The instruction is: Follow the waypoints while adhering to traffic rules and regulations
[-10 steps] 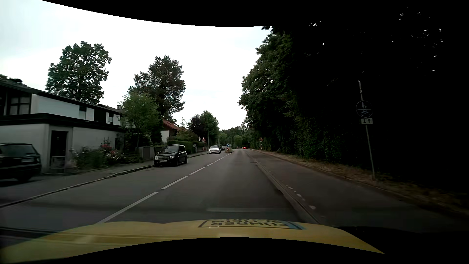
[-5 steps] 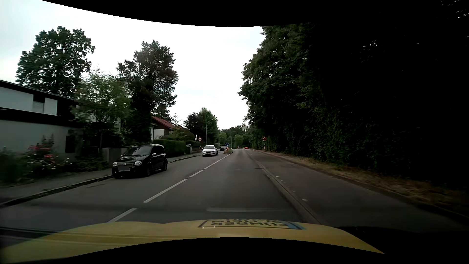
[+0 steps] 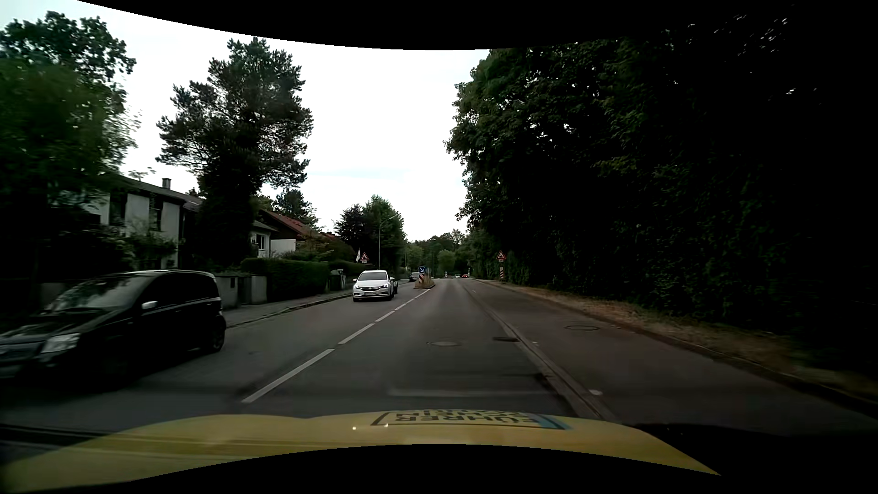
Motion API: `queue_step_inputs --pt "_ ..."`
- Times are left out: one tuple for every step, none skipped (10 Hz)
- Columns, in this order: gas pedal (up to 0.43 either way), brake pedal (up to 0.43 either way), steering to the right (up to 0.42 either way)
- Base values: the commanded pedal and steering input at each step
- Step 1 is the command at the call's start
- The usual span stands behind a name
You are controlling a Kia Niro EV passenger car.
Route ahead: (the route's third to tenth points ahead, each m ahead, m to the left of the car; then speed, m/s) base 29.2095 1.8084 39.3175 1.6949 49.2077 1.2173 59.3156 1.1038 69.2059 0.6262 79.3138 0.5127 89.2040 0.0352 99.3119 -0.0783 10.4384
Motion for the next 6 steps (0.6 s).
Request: queue_step_inputs --pt "0.067 0.0 -0.003" --pt "0.067 0.0 -0.003" --pt "0.067 0.0 -0.003" --pt "0.067 0.0 -0.003" --pt "0.067 0.0 -0.002" --pt "0.067 0.0 -0.001"
